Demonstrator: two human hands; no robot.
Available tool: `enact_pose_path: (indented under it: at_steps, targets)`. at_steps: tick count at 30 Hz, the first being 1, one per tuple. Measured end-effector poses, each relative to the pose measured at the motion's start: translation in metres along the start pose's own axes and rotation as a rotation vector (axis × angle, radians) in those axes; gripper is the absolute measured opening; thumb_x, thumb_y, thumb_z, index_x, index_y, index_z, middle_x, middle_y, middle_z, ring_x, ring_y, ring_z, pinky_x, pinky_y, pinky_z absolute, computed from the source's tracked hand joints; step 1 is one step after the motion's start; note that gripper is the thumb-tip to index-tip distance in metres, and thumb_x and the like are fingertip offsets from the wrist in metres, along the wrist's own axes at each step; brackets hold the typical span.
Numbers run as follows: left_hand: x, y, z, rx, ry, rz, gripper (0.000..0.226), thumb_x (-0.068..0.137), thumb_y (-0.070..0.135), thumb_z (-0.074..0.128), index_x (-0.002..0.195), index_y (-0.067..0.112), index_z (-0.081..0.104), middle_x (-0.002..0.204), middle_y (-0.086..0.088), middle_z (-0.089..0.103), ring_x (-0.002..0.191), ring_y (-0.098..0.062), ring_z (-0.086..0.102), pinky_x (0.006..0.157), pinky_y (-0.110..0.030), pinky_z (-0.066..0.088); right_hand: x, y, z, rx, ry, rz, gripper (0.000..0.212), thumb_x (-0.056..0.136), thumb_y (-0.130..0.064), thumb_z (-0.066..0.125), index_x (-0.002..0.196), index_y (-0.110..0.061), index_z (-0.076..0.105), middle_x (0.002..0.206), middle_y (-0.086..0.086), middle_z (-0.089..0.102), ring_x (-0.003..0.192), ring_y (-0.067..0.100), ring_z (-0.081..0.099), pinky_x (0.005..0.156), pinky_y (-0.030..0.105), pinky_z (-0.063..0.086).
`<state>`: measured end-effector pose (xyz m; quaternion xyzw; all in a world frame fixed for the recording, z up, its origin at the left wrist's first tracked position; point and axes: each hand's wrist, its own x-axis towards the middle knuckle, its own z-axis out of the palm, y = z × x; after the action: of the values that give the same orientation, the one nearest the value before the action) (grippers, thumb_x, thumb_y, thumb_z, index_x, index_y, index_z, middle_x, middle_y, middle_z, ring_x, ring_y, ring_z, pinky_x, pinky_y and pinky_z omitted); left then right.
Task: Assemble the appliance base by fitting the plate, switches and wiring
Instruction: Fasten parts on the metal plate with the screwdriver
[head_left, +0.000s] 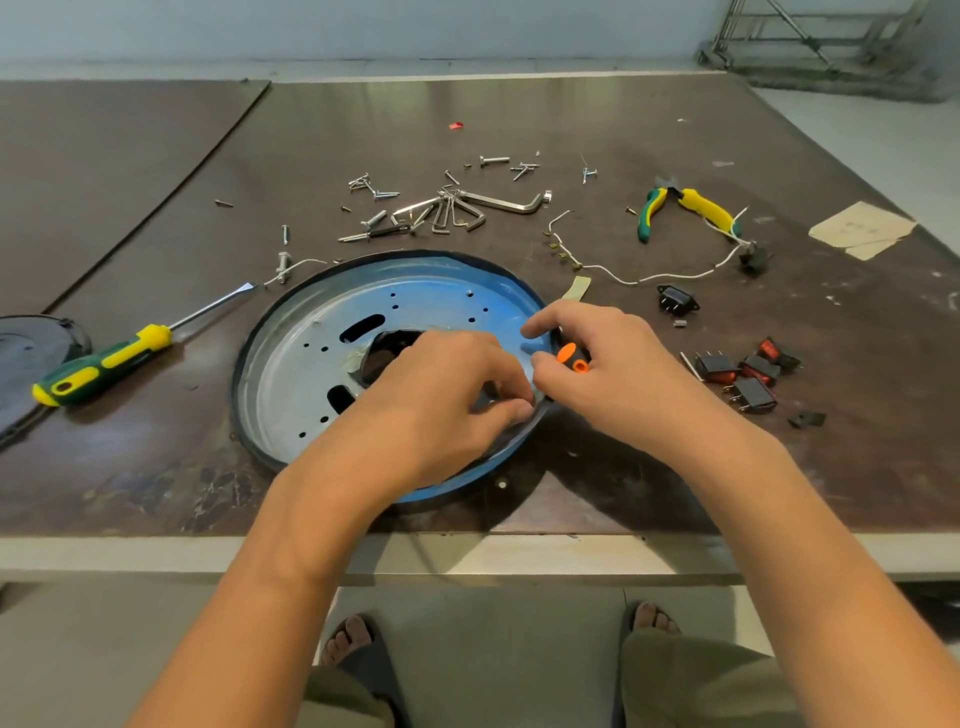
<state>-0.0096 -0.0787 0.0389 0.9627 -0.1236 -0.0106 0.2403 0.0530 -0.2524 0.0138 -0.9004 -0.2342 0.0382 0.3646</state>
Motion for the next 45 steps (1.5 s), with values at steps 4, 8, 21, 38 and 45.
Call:
enact_pose_path:
  at_steps: [4, 8, 21, 38, 45]
  targets:
    - [0.003, -0.003, 0.000, -0.052, -0.049, -0.024, 0.015, 0.092, 0.022, 0.069, 0.096, 0.035, 0.075, 0.089, 0.017, 0.064, 0.088, -0.006, 0.060, 0.078, -0.028, 0.051, 0.000, 0.001, 0.001, 0.008, 0.010, 0.008, 0.029, 0.093, -0.030, 0.061, 0.122, -0.031, 0.060, 0.094, -0.017, 0.056, 0.072, -0.006, 0.058, 0.055, 0.001, 0.040]
    - [0.003, -0.006, 0.000, -0.187, -0.027, -0.065, 0.018, 0.087, 0.020, 0.074, 0.090, 0.038, 0.073, 0.080, 0.022, 0.067, 0.084, 0.008, 0.061, 0.065, -0.009, 0.046, 0.000, 0.000, 0.002, 0.021, 0.021, 0.000, 0.028, 0.093, -0.028, 0.060, 0.121, -0.029, 0.061, 0.095, -0.018, 0.057, 0.074, -0.008, 0.058, 0.057, 0.000, 0.039]
    - [0.003, -0.011, -0.001, -0.245, -0.019, -0.104, 0.013, 0.094, 0.037, 0.064, 0.097, 0.031, 0.075, 0.082, 0.015, 0.071, 0.077, 0.001, 0.065, 0.072, -0.020, 0.053, -0.001, 0.003, 0.002, 0.062, 0.002, -0.025, 0.029, 0.097, -0.034, 0.057, 0.126, -0.032, 0.055, 0.097, -0.020, 0.054, 0.088, -0.010, 0.055, 0.053, 0.004, 0.045]
    - [0.001, -0.006, -0.006, -0.225, -0.033, -0.169, 0.014, 0.095, 0.025, 0.065, 0.101, 0.033, 0.074, 0.083, 0.019, 0.070, 0.080, 0.003, 0.065, 0.077, -0.020, 0.054, -0.001, 0.003, -0.005, -0.055, 0.029, -0.049, 0.040, 0.091, -0.054, 0.057, 0.125, -0.034, 0.058, 0.104, -0.017, 0.063, 0.084, -0.001, 0.059, 0.063, 0.011, 0.042]
    - [-0.011, -0.005, -0.019, 0.028, -0.037, -0.091, 0.018, 0.093, 0.031, 0.066, 0.108, 0.034, 0.075, 0.124, 0.017, 0.066, 0.117, -0.008, 0.059, 0.104, -0.035, 0.048, -0.004, -0.020, -0.036, 0.721, 0.211, -0.089, 0.022, 0.090, -0.041, 0.068, 0.100, -0.023, 0.061, 0.058, -0.008, 0.048, 0.044, 0.014, 0.038, 0.040, 0.023, 0.030]
